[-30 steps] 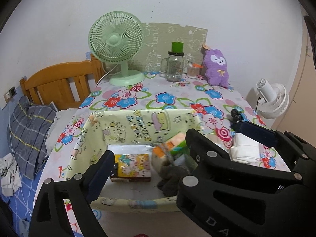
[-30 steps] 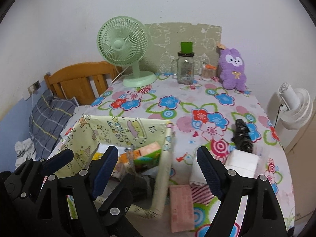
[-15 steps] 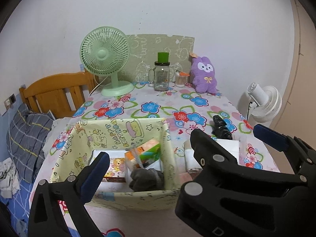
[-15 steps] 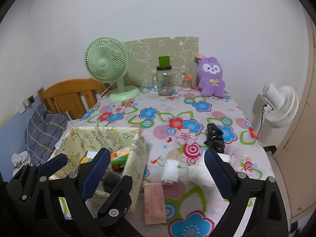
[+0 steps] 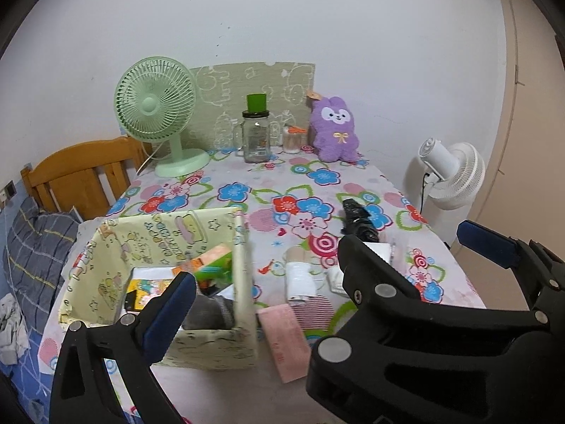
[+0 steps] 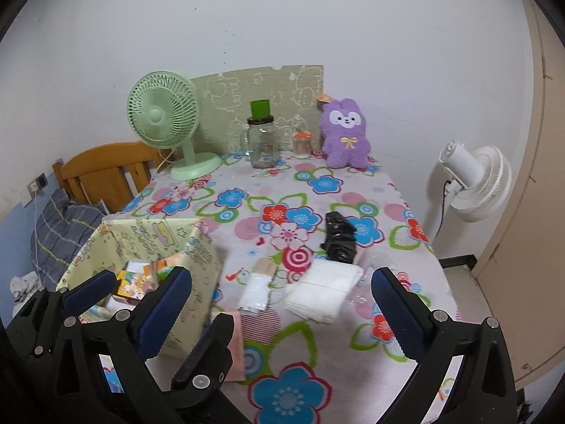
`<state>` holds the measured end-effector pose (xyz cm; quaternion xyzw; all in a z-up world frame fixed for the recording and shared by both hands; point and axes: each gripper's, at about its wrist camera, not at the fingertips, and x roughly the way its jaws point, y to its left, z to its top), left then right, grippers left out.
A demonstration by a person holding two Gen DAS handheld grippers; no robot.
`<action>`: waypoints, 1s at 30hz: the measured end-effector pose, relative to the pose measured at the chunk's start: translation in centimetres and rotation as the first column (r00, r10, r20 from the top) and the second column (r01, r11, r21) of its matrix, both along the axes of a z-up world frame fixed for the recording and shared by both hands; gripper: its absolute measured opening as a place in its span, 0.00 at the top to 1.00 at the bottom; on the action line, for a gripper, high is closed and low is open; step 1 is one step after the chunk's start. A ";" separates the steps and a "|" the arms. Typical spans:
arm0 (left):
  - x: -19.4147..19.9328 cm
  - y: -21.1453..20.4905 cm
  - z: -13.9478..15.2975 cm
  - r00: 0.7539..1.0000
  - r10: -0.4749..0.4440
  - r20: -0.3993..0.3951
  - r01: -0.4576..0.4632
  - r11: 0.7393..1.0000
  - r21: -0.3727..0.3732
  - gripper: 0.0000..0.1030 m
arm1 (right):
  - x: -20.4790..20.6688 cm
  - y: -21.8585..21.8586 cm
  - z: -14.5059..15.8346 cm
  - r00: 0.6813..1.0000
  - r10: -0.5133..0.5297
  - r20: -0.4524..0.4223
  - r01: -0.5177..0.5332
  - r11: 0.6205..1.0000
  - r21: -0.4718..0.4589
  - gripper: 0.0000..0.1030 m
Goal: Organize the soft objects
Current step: 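Withdraw both tools from the box toward the pink paper and white towel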
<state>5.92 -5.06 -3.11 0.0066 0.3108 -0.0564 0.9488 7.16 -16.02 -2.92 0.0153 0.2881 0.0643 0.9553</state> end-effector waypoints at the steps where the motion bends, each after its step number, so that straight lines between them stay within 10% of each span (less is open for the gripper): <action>1: -0.1 -0.4 0.0 1.000 -0.004 0.003 0.004 1.000 0.002 0.00 | -0.1 -0.3 -0.1 1.000 -0.001 0.000 0.001 1.000 -0.003 0.00; 30: 0.0 -5.4 -5.0 0.997 -0.024 -0.069 0.023 1.000 -0.016 0.05 | 0.0 -5.6 -5.1 0.995 -0.074 -0.060 0.074 0.997 -0.008 0.00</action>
